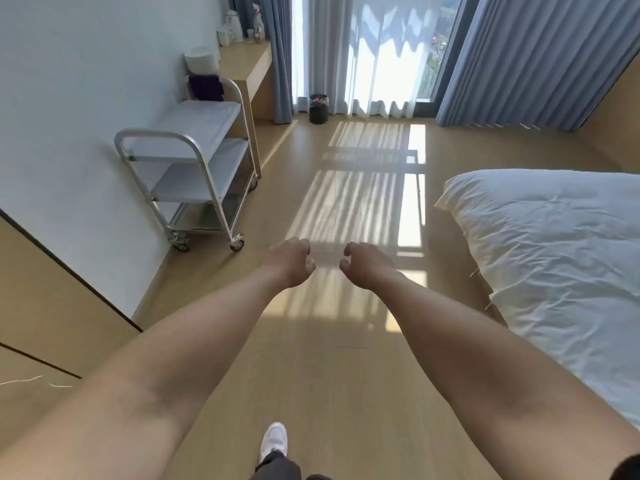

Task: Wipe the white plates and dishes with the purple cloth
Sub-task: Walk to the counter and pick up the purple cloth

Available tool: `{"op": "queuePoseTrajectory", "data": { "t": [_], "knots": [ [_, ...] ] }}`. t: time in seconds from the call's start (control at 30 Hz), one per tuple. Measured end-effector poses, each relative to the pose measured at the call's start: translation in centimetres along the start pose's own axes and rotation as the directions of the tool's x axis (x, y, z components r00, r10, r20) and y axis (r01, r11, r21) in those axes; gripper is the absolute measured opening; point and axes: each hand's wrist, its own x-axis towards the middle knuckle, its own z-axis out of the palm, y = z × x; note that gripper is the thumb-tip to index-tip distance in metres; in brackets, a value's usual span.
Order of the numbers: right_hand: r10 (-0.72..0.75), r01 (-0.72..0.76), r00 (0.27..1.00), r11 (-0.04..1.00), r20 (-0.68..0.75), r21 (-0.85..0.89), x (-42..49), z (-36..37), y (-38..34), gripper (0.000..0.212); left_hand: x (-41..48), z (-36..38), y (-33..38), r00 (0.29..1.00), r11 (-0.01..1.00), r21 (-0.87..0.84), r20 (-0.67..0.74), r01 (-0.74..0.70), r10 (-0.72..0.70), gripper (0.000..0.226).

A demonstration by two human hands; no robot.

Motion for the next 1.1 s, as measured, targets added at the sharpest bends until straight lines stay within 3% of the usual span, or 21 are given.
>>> {"op": "queuePoseTrajectory", "data": {
  "t": [0.17,0.4,0.67,0.93,1.1],
  "knots": [
    [0.057,-0.058,0.998,0.998,0.036,0.016,3.4,1.7,0.5,0.034,2.8,1.5,-2.6,0.997,0.999,-0.005,0.067,0.046,-0.046,0.032],
    [0.027,-0.025,0.993,1.0,0.113,-0.016,13.4,1.4,-1.0,0.029,12.1,2.6,-5.4,0.991,0.999,-0.005,0.126,0.035,-0.034,0.033],
    [0.044,-0.043,0.997,0.999,0.066,-0.017,24.9,-0.2,-1.9,0.025,23.2,1.1,-9.8,0.992,1.0,-0.018,0.128,0.022,-0.019,0.025],
    [0.076,-0.07,0.99,0.996,0.122,-0.054,37.6,-2.5,-0.2,0.035,37.0,0.0,-10.6,0.981,1.0,-0.004,0.191,0.03,-0.029,0.023],
    [0.032,-0.03,0.996,0.999,0.084,-0.02,48.6,-6.1,2.8,0.037,48.2,-1.2,-9.2,0.987,0.995,-0.097,0.16,-0.007,0.022,0.023]
  ]
}}
